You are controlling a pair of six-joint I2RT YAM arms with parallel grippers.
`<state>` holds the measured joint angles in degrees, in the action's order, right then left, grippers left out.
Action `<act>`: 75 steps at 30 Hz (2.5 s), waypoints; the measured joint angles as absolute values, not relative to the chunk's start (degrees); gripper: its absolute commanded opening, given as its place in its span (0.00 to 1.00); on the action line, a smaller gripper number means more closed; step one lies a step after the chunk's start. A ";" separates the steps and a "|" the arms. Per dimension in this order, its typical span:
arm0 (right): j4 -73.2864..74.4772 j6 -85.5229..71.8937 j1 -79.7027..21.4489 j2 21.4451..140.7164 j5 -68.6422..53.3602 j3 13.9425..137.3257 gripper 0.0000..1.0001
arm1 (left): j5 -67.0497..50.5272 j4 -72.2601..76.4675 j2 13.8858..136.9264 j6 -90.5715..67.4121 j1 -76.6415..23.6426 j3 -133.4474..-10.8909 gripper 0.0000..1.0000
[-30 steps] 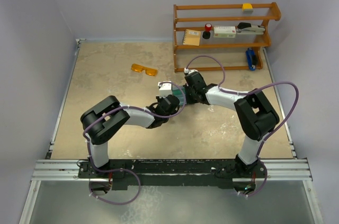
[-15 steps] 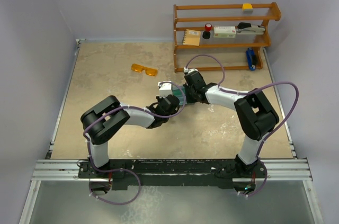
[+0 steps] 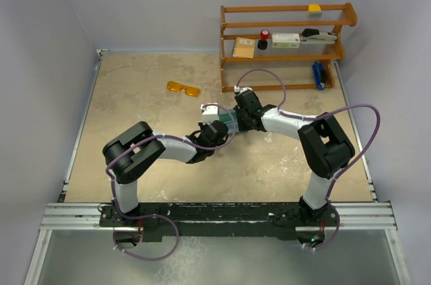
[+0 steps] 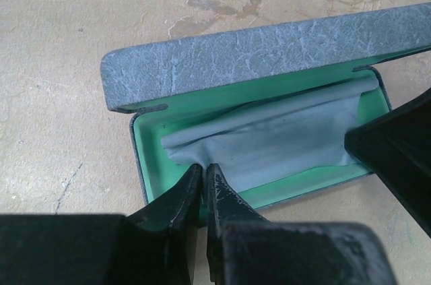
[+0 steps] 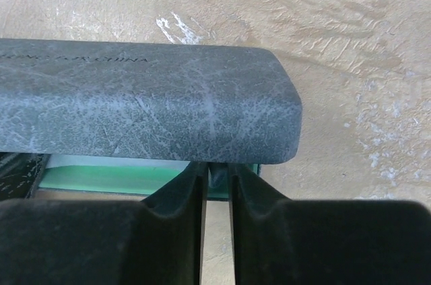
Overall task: Organize the sunglasses
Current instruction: Place the glasses cleaning cloth in the sunglasses case.
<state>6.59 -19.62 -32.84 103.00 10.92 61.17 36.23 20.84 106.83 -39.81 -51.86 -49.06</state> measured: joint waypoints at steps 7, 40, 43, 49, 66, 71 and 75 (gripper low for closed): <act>6.72 -19.49 -32.60 102.96 10.90 61.10 0.28 | 37.32 18.76 106.43 -39.75 -51.83 -49.47 0.18; 3.92 -20.88 -32.60 99.13 5.41 59.51 0.00 | 36.16 17.93 105.58 -37.39 -51.70 -51.55 0.00; 3.14 -21.10 -32.60 99.57 4.86 59.51 0.00 | 35.79 19.16 106.74 -37.76 -51.70 -51.55 0.00; 2.42 -21.47 -32.60 101.71 4.47 59.51 0.00 | 35.81 20.23 107.66 -37.91 -51.70 -51.55 0.00; 2.90 -21.69 -32.62 103.02 5.50 59.51 0.00 | 35.86 20.88 110.78 -37.93 -51.37 -54.33 0.00; 4.51 -21.67 -32.60 102.67 8.82 59.51 0.00 | 35.83 20.40 110.80 -37.93 -51.37 -54.54 0.00; 5.13 -21.69 -32.62 102.65 11.42 59.55 0.00 | 35.83 20.36 110.80 -37.93 -51.37 -54.57 0.00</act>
